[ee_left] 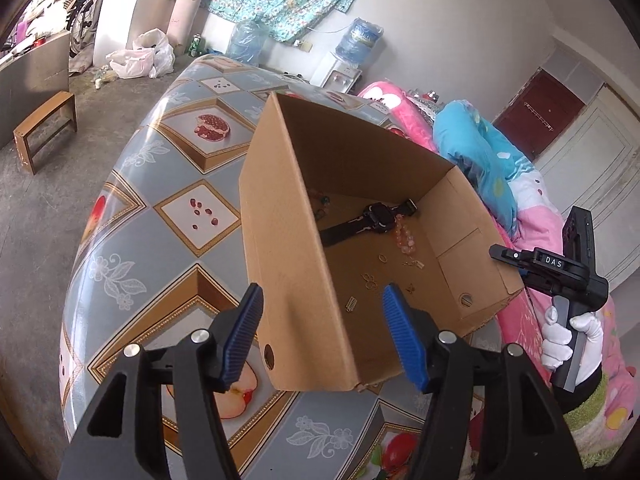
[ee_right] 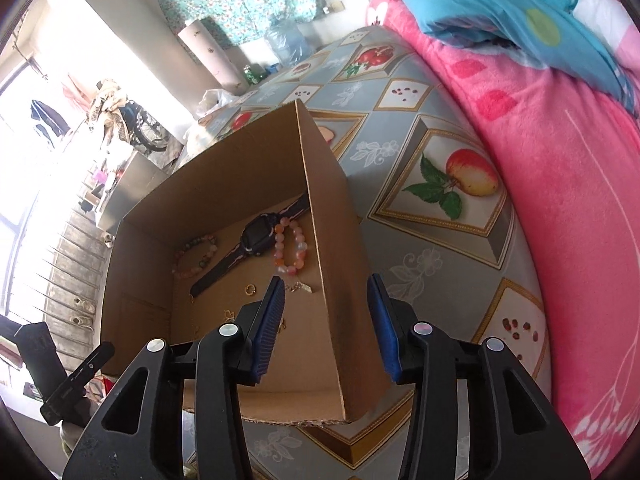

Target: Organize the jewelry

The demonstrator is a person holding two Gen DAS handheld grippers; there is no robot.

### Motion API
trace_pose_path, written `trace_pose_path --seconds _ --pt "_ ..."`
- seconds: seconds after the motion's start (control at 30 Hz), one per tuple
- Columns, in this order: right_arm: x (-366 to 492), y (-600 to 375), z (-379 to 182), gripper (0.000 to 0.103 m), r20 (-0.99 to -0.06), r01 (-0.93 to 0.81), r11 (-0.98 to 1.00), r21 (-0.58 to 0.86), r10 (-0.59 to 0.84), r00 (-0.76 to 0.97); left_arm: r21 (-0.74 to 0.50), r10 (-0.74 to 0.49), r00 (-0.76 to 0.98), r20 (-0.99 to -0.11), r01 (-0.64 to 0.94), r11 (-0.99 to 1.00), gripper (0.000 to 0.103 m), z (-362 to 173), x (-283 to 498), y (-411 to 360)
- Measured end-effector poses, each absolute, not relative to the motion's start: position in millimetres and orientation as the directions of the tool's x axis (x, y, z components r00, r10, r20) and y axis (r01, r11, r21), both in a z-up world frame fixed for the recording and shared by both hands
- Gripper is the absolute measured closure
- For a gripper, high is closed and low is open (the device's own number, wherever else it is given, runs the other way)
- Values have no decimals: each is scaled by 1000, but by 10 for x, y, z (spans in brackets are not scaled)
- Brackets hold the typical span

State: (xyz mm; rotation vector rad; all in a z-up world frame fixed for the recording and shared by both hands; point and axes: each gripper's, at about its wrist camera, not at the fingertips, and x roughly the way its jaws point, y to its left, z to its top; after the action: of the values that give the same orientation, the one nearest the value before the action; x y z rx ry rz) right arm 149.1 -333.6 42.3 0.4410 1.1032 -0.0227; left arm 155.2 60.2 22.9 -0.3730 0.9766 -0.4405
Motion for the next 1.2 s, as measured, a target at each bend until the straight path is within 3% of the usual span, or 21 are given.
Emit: trace_pose_path --seconds 0.13,0.3,0.77,1.1,1.2 --pt "1388 -3283 423 63 -859 215 920 328 196 473 -517 -541 456 -706 190 835 42 196 1564 524" --pt "1213 -3327 424 67 -837 214 898 385 241 492 -450 -482 476 -736 189 873 36 238 1534 413" --pt "703 -3368 449 67 -808 219 872 438 276 520 -378 -408 489 -771 165 911 34 269 1222 255" --pt "445 -3351 444 67 -800 201 880 430 268 537 -392 -408 527 -746 148 908 33 287 964 274" --pt "318 -3318 491 67 -788 199 893 405 230 571 -342 -355 569 -742 134 930 33 351 849 297"
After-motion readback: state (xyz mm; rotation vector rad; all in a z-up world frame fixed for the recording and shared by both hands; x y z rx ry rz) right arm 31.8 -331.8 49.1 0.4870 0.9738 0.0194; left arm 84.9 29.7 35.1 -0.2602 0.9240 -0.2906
